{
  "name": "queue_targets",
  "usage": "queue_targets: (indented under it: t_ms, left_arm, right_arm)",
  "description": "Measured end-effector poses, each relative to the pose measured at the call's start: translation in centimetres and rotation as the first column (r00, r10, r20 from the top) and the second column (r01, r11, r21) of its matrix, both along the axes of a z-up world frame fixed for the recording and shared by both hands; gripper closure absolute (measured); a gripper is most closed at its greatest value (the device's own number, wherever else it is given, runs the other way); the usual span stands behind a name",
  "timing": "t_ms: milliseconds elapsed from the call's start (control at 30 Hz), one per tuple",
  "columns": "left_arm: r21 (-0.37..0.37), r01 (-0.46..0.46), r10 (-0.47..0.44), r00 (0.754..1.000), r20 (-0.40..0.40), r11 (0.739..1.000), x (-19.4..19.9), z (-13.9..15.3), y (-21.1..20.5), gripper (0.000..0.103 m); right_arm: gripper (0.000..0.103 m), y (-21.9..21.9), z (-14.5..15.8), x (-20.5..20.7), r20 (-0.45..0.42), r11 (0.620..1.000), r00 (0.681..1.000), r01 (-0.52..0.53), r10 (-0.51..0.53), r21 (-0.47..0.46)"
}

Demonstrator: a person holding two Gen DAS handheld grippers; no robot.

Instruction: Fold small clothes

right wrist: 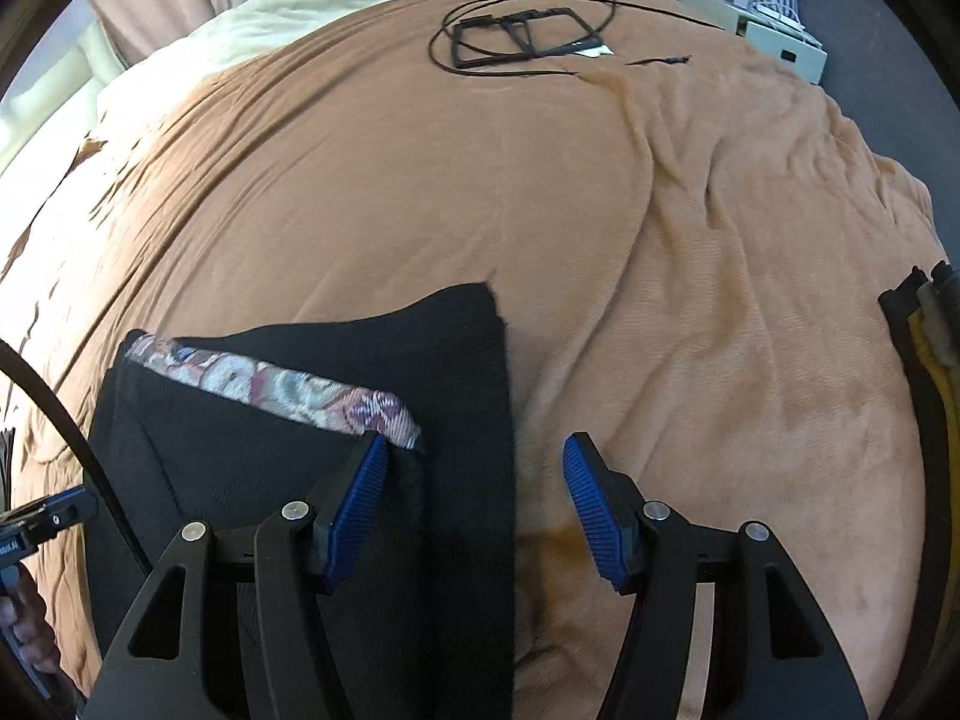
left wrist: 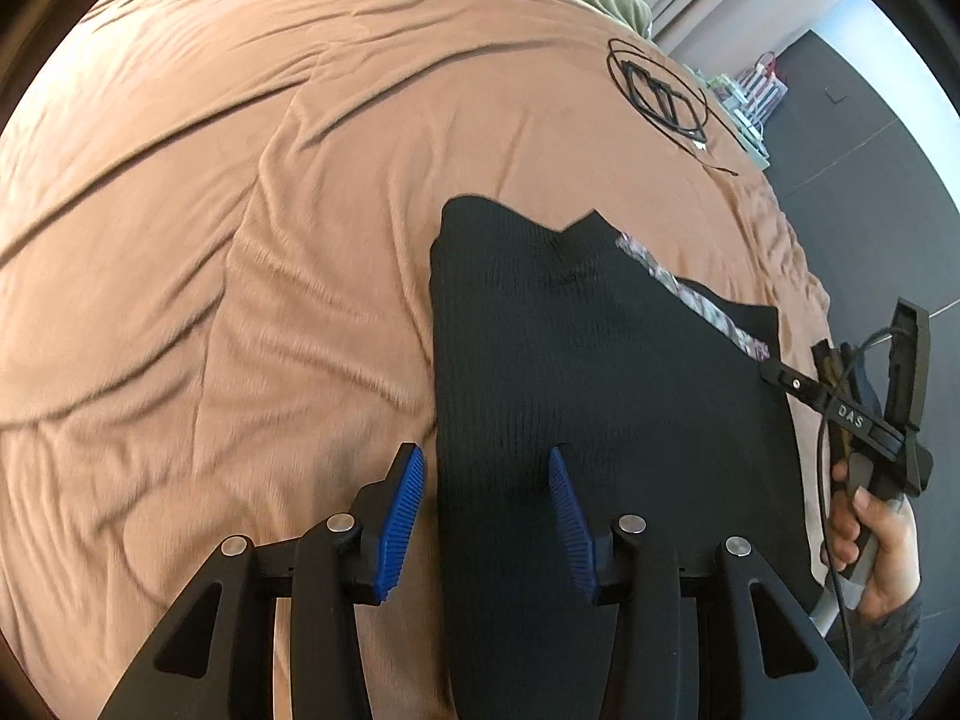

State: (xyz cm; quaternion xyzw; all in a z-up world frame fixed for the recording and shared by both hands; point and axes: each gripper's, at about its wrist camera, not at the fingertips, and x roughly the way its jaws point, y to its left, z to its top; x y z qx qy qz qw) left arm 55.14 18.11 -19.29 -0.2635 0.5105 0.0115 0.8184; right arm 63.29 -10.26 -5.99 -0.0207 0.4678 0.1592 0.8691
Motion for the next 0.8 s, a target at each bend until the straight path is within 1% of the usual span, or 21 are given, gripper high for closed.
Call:
queue_targets:
  t_ms: [100, 200, 267, 333, 400, 433, 500, 533, 633, 800]
  left_arm:
    - [0.028, -0.006, 0.006, 1.0, -0.001, 1.0, 1.2, 0.0, 0.1, 0.057]
    - [0.058, -0.01, 0.011, 1.0, -0.005, 0.998, 1.9, -0.3, 0.4, 0.057]
    - [0.033, -0.013, 0.013, 1.0, 0.001, 0.999, 2.1, -0.5, 0.9, 0.057]
    - [0.005, -0.012, 0.012, 1.0, 0.016, 1.0, 1.9, -0.4, 1.4, 0.057]
    - [-0.027, -0.009, 0.01, 1.0, 0.021, 1.0, 1.8, -0.6, 2.0, 0.057]
    - [-0.055, -0.011, 0.013, 1.0, 0.023, 0.998, 1.8, -0.7, 2.3, 0.057]
    - [-0.097, -0.02, 0.022, 0.999, 0.028, 0.995, 1.7, -1.0, 3.0, 0.057]
    - [-0.12, -0.023, 0.026, 0.999, 0.03, 0.993, 1.6, -1.0, 3.3, 0.057]
    - [-0.143, -0.012, 0.017, 0.999, 0.036, 0.99, 1.5, -1.1, 3.7, 0.058]
    - [-0.157, 0.008, -0.001, 0.999, 0.046, 0.987, 1.5, -1.2, 3.7, 0.058]
  right_arm:
    - [0.044, -0.3, -0.6, 0.6, -0.018, 1.0, 1.0, 0.023, -0.023, 0.021]
    - [0.044, -1.2, -0.8, 1.0, -0.027, 0.997, 0.999, 0.045, -0.044, 0.061]
    - [0.044, -1.6, -0.8, 0.7, -0.029, 0.995, 0.999, 0.037, -0.034, 0.089]
    - [0.044, -2.7, -0.7, 0.7, -0.041, 0.988, 0.999, 0.024, -0.018, 0.15]
    - [0.044, -3.9, -0.9, 0.8, -0.07, 0.97, 0.997, 0.003, 0.014, 0.242]
    - [0.044, -4.5, -1.1, 1.0, -0.087, 0.957, 0.996, -0.009, 0.036, 0.29]
    - [0.044, -5.4, -1.6, 1.2, -0.117, 0.934, 0.992, -0.011, 0.057, 0.356]
    - [0.044, -6.1, -1.9, 1.2, -0.125, 0.925, 0.99, -0.012, 0.064, 0.379]
    - [0.044, -7.3, -2.6, 1.4, -0.154, 0.888, 0.982, -0.03, 0.113, 0.459]
    - [0.044, -8.4, -3.7, 1.7, -0.176, 0.849, 0.967, -0.067, 0.185, 0.524]
